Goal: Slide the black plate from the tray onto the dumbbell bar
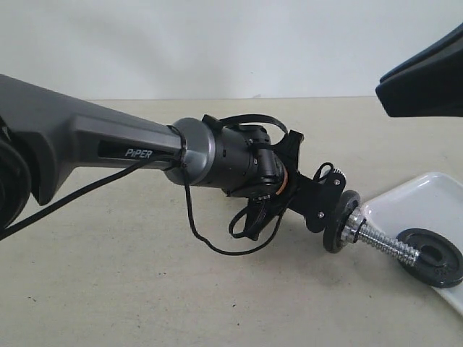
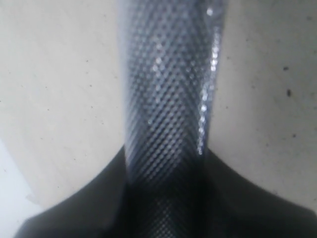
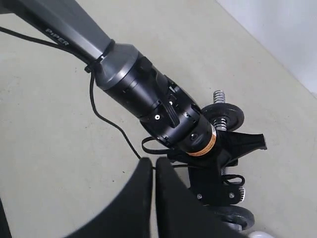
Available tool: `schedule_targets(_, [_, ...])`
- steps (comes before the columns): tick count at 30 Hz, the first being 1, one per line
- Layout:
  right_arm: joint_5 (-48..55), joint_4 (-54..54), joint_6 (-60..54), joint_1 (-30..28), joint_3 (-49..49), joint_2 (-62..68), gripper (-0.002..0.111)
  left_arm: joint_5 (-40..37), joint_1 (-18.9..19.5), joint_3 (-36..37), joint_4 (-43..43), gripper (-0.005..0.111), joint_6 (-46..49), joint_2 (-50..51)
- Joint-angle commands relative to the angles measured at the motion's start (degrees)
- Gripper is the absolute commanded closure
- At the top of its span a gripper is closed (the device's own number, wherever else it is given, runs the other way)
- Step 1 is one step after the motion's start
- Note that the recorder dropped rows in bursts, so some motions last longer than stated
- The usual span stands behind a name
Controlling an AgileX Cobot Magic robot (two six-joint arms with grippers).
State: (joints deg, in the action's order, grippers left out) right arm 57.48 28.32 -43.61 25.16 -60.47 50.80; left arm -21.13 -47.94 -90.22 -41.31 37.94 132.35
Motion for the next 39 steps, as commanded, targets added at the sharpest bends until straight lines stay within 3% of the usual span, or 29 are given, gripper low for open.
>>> schedule_targets(1, [-0.7, -0.2, -0.5, 0.1, -0.2, -0.3, 0.108, -4.5, 0.4, 0.1, -0.1, 0.102, -0.5, 0.1])
schedule_targets(14, [-1.1, -0.3, -0.4, 0.1, -0.2, -0.3, 0.108, -7.9, 0.4, 0.1, -0.1, 0.102, -0.6, 0.1])
schedule_targets(22, [-2.4, -0.3, 0.2, 0.1, -0.2, -0.3, 0.108, -17.3, 0.2, 0.3, -2.0, 0.102, 5.3, 0.0])
schedule_targets(39, [-1.0, -0.3, 1.4, 0.1, -0.2, -0.3, 0.108, -25.4, -1.7, 0.3, 3.1, 0.102, 1.5, -6.0])
